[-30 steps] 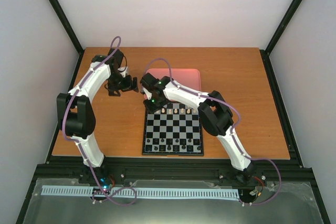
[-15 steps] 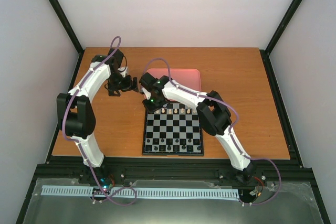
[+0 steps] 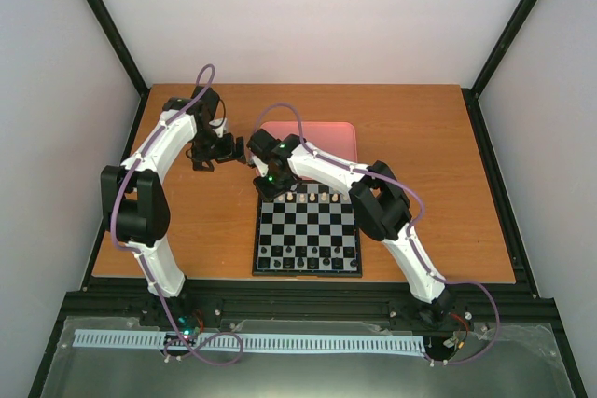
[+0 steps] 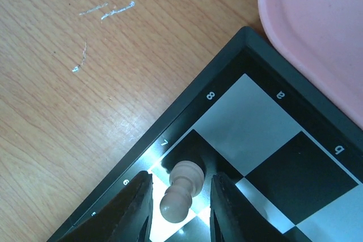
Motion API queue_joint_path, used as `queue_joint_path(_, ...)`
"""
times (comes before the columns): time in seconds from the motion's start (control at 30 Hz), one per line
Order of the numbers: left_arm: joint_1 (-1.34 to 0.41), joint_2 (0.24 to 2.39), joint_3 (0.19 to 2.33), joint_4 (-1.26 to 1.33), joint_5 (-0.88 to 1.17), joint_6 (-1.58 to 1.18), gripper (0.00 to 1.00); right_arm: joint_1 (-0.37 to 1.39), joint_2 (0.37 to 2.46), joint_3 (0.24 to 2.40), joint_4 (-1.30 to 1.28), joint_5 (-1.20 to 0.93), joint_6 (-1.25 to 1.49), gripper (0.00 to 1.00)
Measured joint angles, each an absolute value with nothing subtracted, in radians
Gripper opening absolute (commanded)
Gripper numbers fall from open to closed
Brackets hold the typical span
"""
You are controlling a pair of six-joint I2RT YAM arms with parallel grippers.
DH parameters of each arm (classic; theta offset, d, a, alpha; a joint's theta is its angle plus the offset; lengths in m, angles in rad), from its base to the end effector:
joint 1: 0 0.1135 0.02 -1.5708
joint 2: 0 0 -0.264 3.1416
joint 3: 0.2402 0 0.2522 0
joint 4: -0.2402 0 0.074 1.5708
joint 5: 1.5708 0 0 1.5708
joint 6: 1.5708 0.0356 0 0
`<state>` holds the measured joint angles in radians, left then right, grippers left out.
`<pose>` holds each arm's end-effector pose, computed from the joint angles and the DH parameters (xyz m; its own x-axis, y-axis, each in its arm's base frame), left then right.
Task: Set up the chess pieces on the board
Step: Place the chess piece on the chessboard, then pick up the chess piece from the storage box.
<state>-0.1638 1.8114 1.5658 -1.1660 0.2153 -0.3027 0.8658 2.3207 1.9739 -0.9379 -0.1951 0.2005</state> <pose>0.3464 -0.0650 0.2611 -0.9873 -0.1320 -0.0884 -0.1064 0.9627 -0.2486 0.3067 0.3711 0.1754 -0.7651 -0.5977 -0.2395 -0.6431 0.7277 0.2385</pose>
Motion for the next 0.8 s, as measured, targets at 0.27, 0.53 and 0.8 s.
queue_joint_path(0.27,-0.164,1.811,1.566,-1.153,0.213,-0.303,1.0,0.866,2.316,1.974,-0.925,-0.182,0.199,0.33)
queue_joint_path(0.53,-0.164,1.811,1.566,-1.146,0.215,-0.303,1.0,0.866,2.278,1.959,-0.904,-0.141,0.2,0.36)
queue_joint_path(0.8,-0.164,1.811,1.566,-1.146,0.221,-0.303,1.0,0.864,2.197,1.946,-0.88,-0.057,0.21,0.42)
